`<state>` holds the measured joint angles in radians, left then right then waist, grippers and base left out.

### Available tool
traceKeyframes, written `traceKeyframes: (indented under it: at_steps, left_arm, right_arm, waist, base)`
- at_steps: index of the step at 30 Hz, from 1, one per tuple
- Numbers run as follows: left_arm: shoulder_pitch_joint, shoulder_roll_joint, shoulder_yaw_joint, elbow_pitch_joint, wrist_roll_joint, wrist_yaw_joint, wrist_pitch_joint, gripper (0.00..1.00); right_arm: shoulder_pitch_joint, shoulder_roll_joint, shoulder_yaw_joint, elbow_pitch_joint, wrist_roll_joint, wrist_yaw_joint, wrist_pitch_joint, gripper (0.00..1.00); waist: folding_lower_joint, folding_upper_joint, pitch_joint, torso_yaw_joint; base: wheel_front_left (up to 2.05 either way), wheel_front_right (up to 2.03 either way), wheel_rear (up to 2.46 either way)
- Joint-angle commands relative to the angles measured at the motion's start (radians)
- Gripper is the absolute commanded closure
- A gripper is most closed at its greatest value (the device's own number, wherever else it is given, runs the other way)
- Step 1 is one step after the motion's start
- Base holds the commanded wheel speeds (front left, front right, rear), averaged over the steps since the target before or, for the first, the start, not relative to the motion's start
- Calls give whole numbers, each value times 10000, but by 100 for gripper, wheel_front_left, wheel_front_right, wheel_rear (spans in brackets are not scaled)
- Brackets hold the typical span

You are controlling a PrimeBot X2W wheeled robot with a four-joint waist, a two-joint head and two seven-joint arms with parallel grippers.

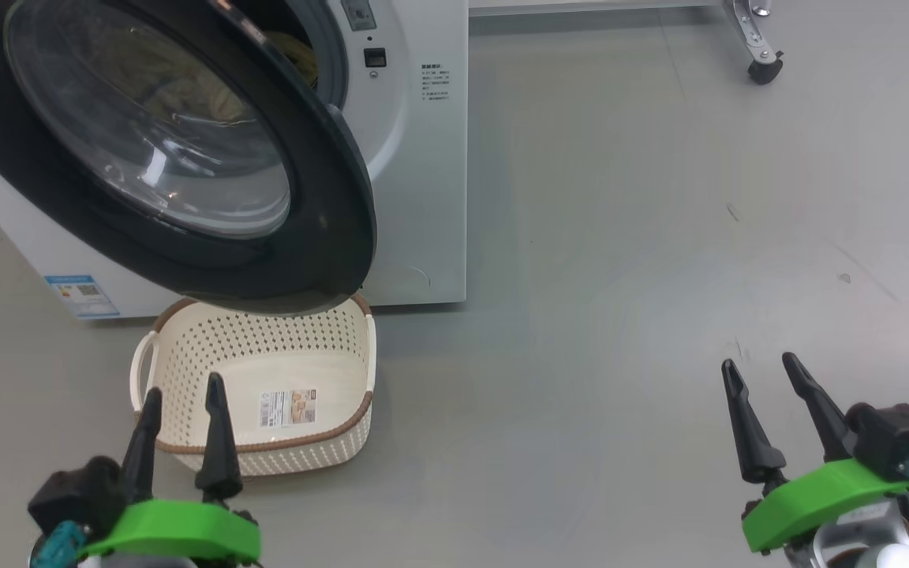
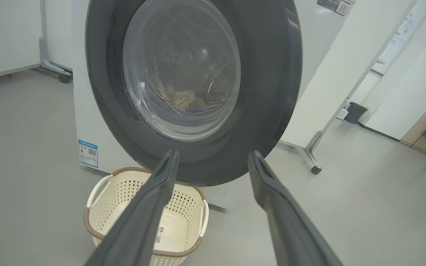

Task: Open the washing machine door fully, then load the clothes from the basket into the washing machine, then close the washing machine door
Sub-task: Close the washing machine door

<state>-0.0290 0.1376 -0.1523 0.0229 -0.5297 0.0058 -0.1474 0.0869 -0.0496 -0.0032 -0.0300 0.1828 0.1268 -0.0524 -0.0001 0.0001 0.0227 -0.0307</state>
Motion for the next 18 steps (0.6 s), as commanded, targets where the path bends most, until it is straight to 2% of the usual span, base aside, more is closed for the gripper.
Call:
traceKeyframes:
  at_steps: [1,5,7,18]
  left_arm:
    - [-219,316,228,-365,388,127,-160,0]
    - [119,569,-331,-281,1607,642,-214,0]
    - [239,619,-438,-236,1861,802,-204,0]
    - [422,628,-628,-298,2145,1129,-205,0]
  right_arm:
    - [-193,-182,146,-408,-111,39,16,0]
    - [56,-157,101,-440,-156,39,80,0]
    - [115,-147,112,-456,-171,39,101,0]
    - [205,-129,147,-572,-295,39,175,0]
  waist:
    - [1,-1,-39,9]
    - [1,-1,-190,36]
    - [1,-1,-226,27]
    - [1,-1,-263,22]
  base:
    - [0,0,0]
    - [0,0,0]
    - [0,0,0]
    - [0,0,0]
